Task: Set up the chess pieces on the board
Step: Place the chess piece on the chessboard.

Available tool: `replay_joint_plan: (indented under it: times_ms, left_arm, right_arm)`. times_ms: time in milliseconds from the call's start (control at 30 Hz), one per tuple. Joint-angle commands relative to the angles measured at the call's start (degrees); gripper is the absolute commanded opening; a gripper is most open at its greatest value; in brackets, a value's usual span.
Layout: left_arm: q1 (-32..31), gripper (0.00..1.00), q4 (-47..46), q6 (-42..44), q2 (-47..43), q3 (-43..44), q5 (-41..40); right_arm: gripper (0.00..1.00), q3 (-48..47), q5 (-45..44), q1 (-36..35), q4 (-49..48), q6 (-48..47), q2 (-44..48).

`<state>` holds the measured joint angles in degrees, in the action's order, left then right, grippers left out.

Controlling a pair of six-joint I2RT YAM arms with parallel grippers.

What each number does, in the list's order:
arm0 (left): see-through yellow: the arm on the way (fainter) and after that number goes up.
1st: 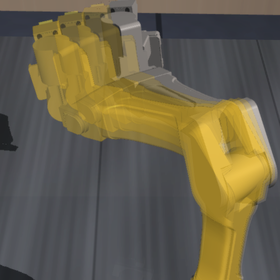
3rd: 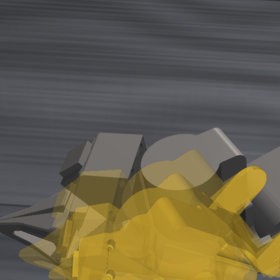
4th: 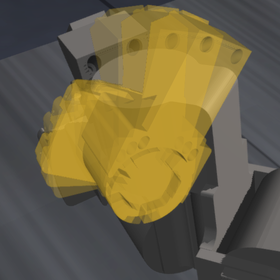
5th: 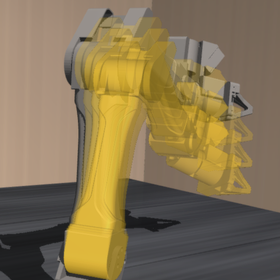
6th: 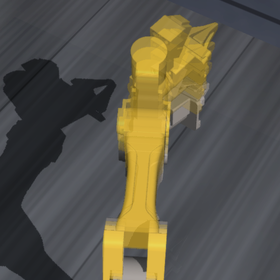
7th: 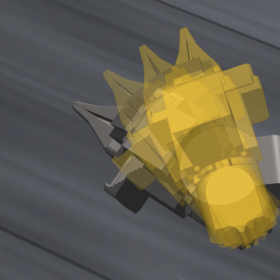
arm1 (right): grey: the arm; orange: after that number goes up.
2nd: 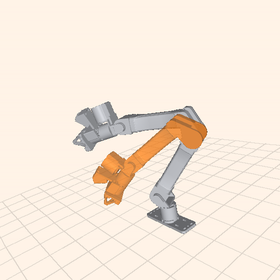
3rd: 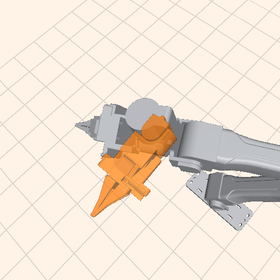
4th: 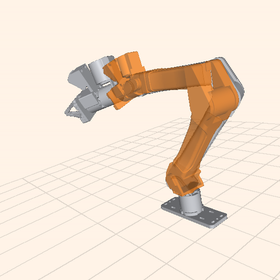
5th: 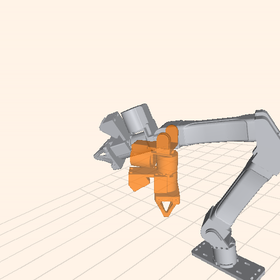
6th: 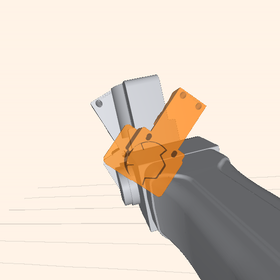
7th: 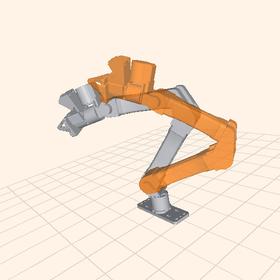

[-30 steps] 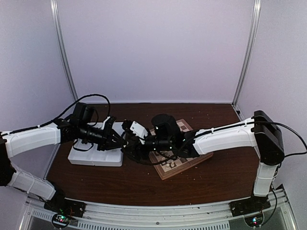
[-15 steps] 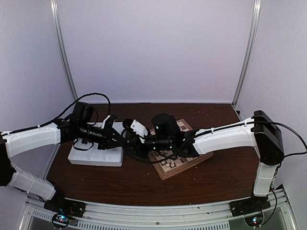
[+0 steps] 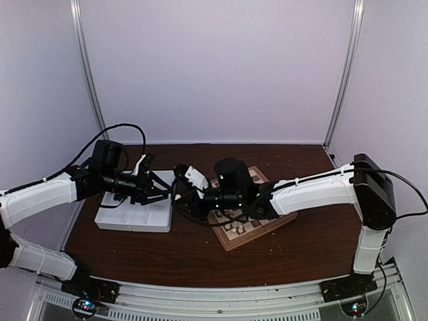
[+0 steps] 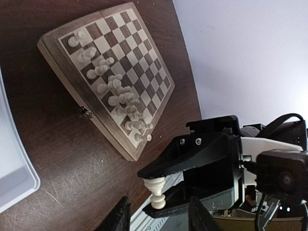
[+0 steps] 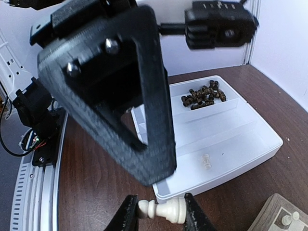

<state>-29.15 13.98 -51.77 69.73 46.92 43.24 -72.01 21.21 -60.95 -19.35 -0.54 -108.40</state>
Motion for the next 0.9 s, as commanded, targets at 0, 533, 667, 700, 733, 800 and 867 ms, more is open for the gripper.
replay_joint_plan:
  times_ms: [0,533,667,700,733,800,867]
  left_arm:
    - [1.72,0.44,-0.09,8.01,-4.57,-0.31,-4.06]
    - [-4.29,0.69,-39.17,56.14,-17.7,-16.88,-12.87]
    - [-10.48,0.65,-38.15,72.11,-11.27,-13.41,-12.62]
    - [-12.12,0.65,-38.59,75.3,-9.68,-12.82,-12.73]
    - [-13.45,0.65,-39.19,77.86,-8.37,-12.41,-12.72]
    - [-15.13,0.64,-41.69,81.16,-6.33,-12.27,-14.18]
    - [-15.58,0.64,-45.16,81.86,-5.2,-12.44,-15.11]
  right_arm:
    - [0.26,1.83,1.94,1.01,-1.23,3.5,3.19]
    - [0.29,-1.38,19.64,5.41,10.96,21.19,13.18]
    - [0.29,-3.29,21.05,5.84,12.46,25.04,13.63]
    - [0.29,-3.63,21.13,5.85,12.76,25.99,13.73]
    - [0.29,-3.93,21.1,5.84,12.92,26.79,13.83]
    - [0.29,-4.18,21.01,5.99,12.77,28.46,14.2]
    - [0.29,-3.87,21.08,6.13,11.77,30.43,14.71]
